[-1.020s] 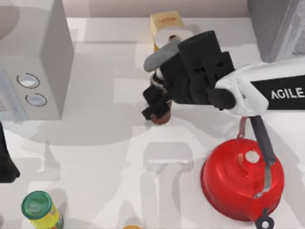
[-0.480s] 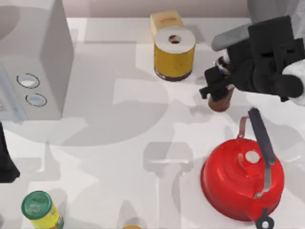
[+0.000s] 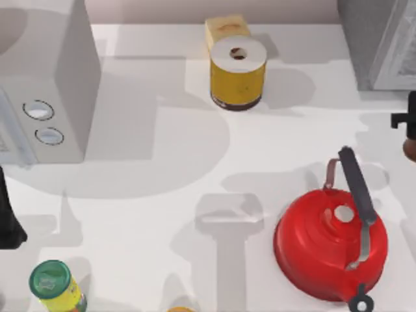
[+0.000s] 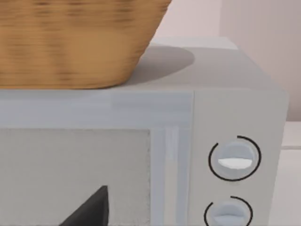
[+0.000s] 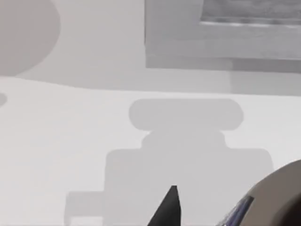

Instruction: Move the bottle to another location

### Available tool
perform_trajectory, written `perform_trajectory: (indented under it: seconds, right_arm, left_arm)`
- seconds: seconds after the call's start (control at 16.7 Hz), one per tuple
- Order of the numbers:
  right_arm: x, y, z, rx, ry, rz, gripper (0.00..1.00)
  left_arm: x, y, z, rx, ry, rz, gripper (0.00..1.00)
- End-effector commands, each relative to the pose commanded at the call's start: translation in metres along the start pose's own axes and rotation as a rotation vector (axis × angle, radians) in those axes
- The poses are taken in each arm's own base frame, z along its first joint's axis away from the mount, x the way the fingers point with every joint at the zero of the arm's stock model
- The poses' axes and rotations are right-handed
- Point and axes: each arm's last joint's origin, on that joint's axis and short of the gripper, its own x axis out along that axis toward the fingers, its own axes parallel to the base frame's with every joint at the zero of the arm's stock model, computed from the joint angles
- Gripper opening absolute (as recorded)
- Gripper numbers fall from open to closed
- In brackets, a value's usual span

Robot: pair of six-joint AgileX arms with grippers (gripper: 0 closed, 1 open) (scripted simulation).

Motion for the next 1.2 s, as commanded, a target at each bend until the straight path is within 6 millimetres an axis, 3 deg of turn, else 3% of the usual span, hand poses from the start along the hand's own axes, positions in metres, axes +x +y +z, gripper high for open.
perform_trajectory:
  seconds: [0.36, 0.9, 1.2]
  right_arm:
    - [0.0, -0.001, -0.001, 0.004, -0.001, -0.005, 0.0]
    - [0.052, -0.001, -0.02, 0.007, -0.005, -0.007, 0.0]
    - [0.059, -0.002, -0.024, 0.008, -0.004, -0.01, 0.0]
  left_arm:
    - [0.0, 0.0, 0.0, 0.0, 0.0, 0.0, 1.0]
    - [0.0, 0.0, 0.0, 0.0, 0.0, 0.0, 1.0]
    - [0.0, 0.0, 0.0, 0.0, 0.0, 0.0, 1.0]
